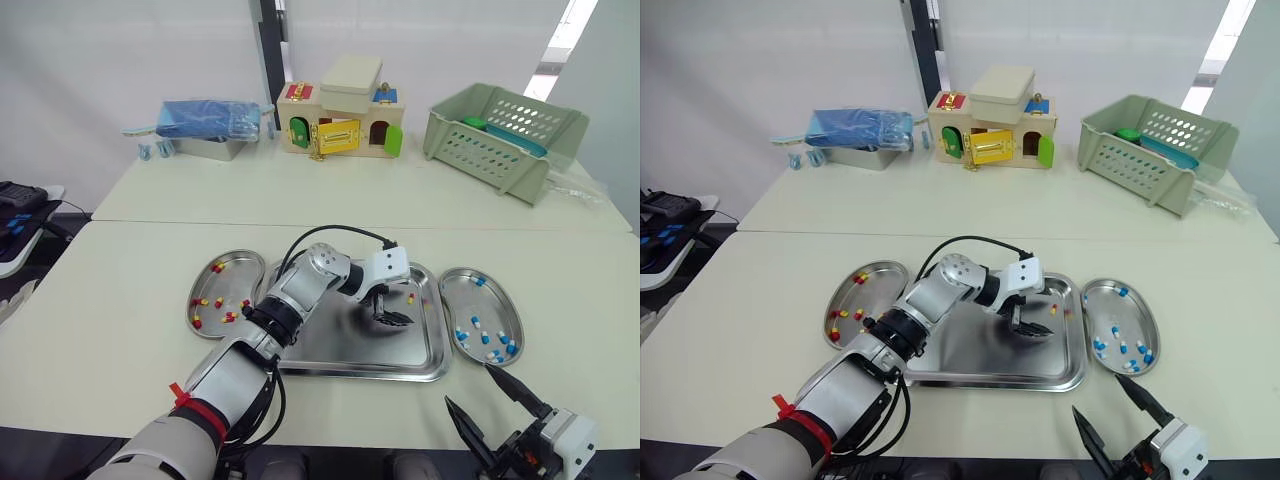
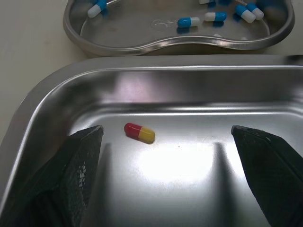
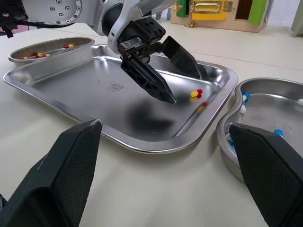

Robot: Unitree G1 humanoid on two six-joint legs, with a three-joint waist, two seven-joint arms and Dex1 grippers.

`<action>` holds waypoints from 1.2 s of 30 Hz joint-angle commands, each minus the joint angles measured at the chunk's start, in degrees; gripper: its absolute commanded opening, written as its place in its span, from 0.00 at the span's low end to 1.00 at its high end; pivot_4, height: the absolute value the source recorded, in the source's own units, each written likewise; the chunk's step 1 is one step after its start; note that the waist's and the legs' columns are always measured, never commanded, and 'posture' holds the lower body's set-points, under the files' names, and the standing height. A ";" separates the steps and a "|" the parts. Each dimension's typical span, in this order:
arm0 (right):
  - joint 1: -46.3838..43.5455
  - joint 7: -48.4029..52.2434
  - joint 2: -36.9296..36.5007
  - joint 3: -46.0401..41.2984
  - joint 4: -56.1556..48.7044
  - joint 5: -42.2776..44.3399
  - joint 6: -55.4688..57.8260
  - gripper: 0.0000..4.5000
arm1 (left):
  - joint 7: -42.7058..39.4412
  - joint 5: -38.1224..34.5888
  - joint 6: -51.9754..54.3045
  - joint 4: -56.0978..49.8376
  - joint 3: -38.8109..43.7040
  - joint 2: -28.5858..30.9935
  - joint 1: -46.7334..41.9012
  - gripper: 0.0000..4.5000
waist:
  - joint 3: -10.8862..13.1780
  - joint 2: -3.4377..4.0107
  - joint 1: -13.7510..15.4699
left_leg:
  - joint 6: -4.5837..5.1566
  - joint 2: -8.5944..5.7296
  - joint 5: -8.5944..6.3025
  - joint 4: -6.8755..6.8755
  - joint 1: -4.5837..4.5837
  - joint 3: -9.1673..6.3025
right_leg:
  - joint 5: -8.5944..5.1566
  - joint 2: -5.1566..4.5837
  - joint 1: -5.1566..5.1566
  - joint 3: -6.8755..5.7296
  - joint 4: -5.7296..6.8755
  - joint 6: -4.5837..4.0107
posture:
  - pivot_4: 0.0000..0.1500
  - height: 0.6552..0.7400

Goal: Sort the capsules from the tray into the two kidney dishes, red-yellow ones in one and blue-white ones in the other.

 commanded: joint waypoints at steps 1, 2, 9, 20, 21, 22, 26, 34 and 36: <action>0.16 -0.71 -0.55 0.48 -0.73 -0.11 -1.32 1.00 | 0.25 0.77 -1.06 1.88 1.38 -0.77 -1.83 0.99 | 0.00 0.00 0.03 | 0.00 0.00 0.00 0.00 0.00 0.00 | 0.00 0.00 0.00 -0.01 0.00 0.00 | 1.00 1.00; 0.20 -0.82 -0.57 0.62 -0.73 -0.17 -1.39 1.00 | 0.21 0.94 -1.33 2.43 1.45 -0.93 -1.99 0.99 | 0.00 0.00 0.06 | 0.00 -0.01 0.00 0.00 -0.01 0.00 | 0.00 0.00 0.00 -0.01 0.00 0.00 | 1.00 1.00; 0.67 -1.82 -0.53 1.50 -0.75 -0.61 -1.88 1.00 | 0.43 1.81 -3.01 6.32 2.18 -2.84 -3.32 0.99 | 0.00 -0.01 0.08 | 0.00 -0.02 0.00 0.01 -0.01 -0.02 | 0.00 0.00 0.00 -0.02 0.00 0.01 | 1.00 1.00; 1.56 -3.43 -0.74 2.28 -1.49 -1.03 -2.16 1.00 | 0.47 3.04 -4.64 10.33 2.75 -4.51 -4.41 0.99 | 0.00 -0.01 0.07 | 0.00 -0.02 0.00 0.01 -0.01 -0.03 | 0.00 0.00 0.01 -0.02 0.00 0.01 | 1.00 1.00; 1.59 -3.52 -0.79 2.34 -1.54 -1.07 -2.16 1.00 | 0.40 3.08 -4.65 10.43 2.80 -4.58 -4.42 0.99 | 0.00 -0.01 0.07 | 0.00 -0.02 0.00 0.01 -0.01 -0.03 | 0.00 0.00 0.01 -0.03 0.00 0.01 | 1.00 1.00; 1.64 -3.62 -0.83 2.41 -1.60 -1.12 -2.15 1.00 | 0.33 3.13 -4.58 10.50 2.87 -4.64 -4.42 0.99 | 0.00 -0.01 0.07 | 0.00 -0.02 0.00 0.01 -0.01 -0.03 | 0.00 0.00 0.01 -0.03 0.00 0.01 | 1.00 1.00; 1.76 -4.01 -1.00 2.61 -1.74 -1.29 -2.15 1.00 | 0.14 3.63 -4.61 10.80 3.04 -4.79 -4.29 0.86 | 0.00 0.00 0.07 | 0.00 -0.02 0.00 0.02 0.00 -0.04 | 0.00 0.00 0.01 -0.02 0.00 0.01 | 1.00 1.00; 1.81 -4.56 -1.58 2.82 -1.90 -1.30 -2.05 1.00 | 0.56 5.07 -5.21 11.92 3.05 -5.11 -4.77 0.28 | 0.00 -0.01 0.08 | 0.00 -0.02 0.00 0.02 -0.01 -0.04 | 0.00 0.00 0.02 -0.03 0.00 0.01 | 1.00 1.00; 1.77 -4.65 -1.66 2.88 -1.92 -1.35 -2.04 1.00 | 0.35 5.45 -5.49 12.20 3.06 -5.22 -4.86 0.28 | 0.00 -0.01 0.07 | 0.00 -0.03 0.00 0.02 0.00 -0.04 | 0.00 0.00 0.02 -0.03 0.00 0.01 | 1.00 1.00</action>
